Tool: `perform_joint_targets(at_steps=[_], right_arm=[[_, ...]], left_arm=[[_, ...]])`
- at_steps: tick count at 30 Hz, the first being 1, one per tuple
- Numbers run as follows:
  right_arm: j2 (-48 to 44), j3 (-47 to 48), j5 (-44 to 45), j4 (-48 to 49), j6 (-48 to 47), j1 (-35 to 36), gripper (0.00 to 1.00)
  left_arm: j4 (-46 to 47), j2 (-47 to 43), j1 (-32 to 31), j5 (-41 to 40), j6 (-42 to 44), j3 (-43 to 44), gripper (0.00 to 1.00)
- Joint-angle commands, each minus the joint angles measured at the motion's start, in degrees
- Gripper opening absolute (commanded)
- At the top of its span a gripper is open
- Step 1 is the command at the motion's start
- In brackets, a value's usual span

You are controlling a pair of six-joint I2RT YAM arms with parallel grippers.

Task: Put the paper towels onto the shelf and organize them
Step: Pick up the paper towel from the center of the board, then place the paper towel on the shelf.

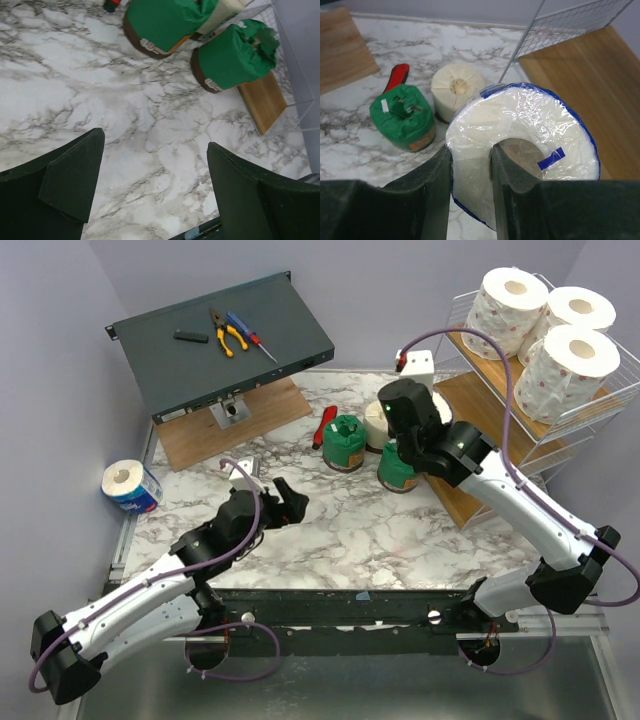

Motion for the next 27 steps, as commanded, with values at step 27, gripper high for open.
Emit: perform_joint_targets(at_steps=[27], right_arm=[[0.93, 8.24, 0.99, -0.15, -5.08, -12.32, 0.32]], left_arm=[[22.04, 19.87, -0.32, 15.86, -0.37, 12.93, 0.84]])
